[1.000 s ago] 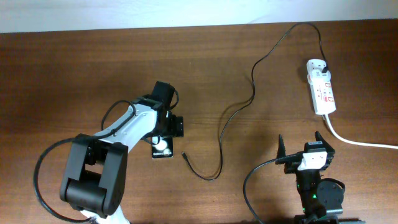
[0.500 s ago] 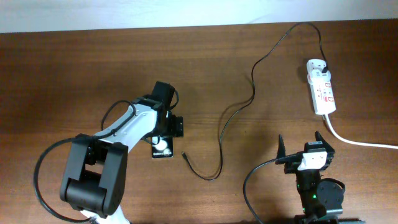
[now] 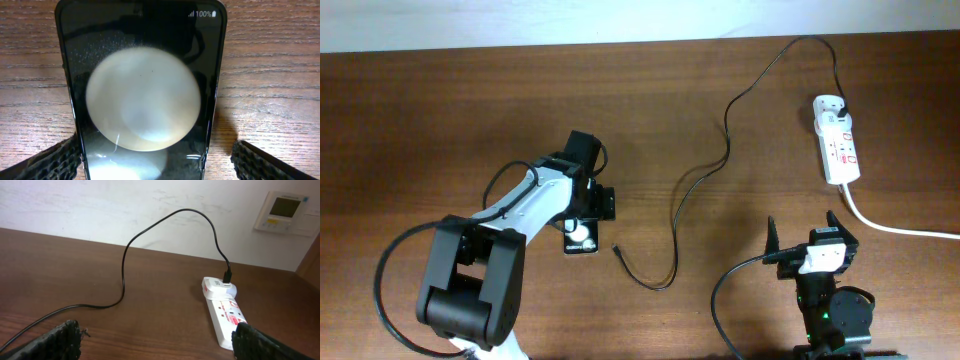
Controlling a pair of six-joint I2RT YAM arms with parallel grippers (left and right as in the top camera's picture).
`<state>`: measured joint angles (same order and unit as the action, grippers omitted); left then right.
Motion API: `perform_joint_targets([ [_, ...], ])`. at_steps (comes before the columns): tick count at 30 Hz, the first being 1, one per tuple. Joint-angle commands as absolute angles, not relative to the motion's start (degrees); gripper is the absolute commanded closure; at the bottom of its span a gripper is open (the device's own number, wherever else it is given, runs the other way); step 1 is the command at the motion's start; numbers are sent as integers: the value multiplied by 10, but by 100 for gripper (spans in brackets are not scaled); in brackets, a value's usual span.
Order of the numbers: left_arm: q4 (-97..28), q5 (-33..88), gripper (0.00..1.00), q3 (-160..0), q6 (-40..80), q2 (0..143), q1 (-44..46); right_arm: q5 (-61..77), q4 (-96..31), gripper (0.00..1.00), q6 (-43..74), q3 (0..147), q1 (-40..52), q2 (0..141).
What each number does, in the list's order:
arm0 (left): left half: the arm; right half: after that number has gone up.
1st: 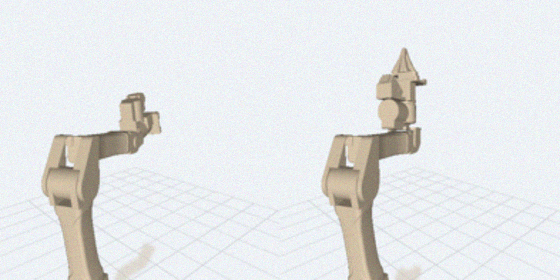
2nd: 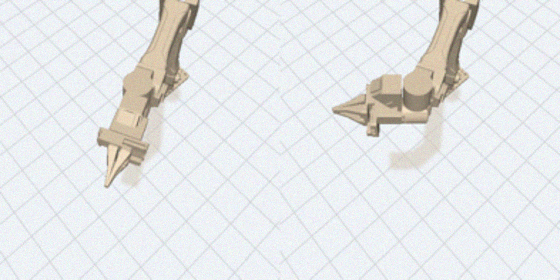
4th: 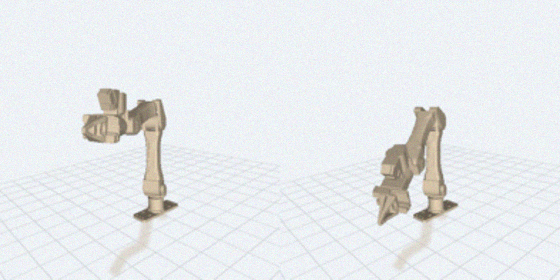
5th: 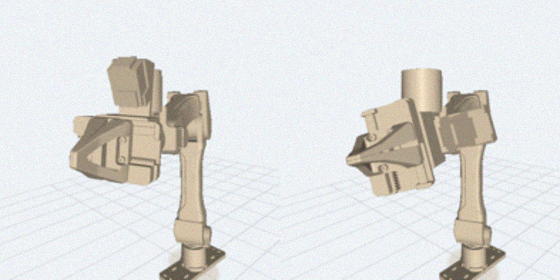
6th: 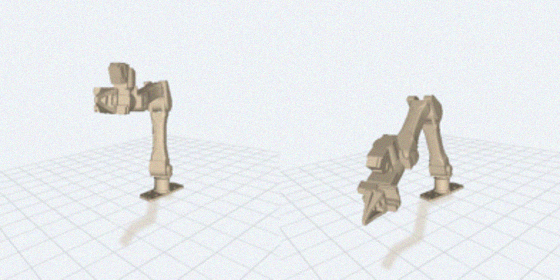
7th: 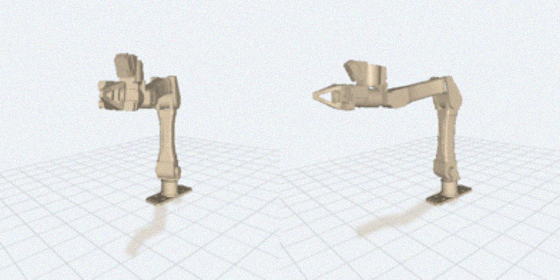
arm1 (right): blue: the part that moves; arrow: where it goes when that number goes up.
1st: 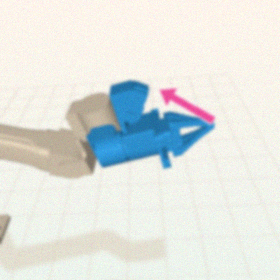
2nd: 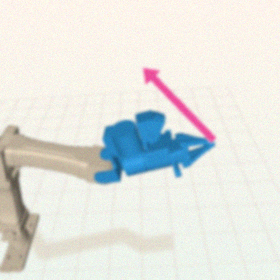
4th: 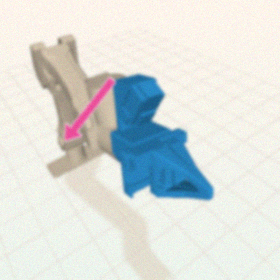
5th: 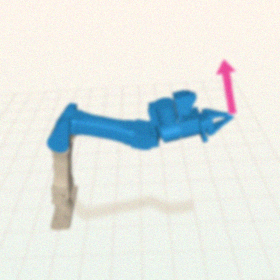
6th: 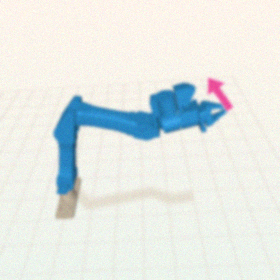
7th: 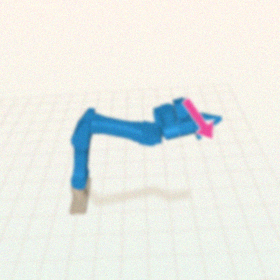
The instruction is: Plug charger to phone and switch on socket
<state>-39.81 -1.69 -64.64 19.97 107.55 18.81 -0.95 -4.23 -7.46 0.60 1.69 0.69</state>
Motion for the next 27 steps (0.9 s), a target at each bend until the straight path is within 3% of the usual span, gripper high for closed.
perform_joint_targets([
  [1, -400, -1, 0, -629, 199, 1088, 187, -5, -47, 1, -73, 3, 22, 4],
  [27, -417, 35, 2, -629, 199, 1088, 187, -5, -47, 1, -73, 3, 22, 4],
])
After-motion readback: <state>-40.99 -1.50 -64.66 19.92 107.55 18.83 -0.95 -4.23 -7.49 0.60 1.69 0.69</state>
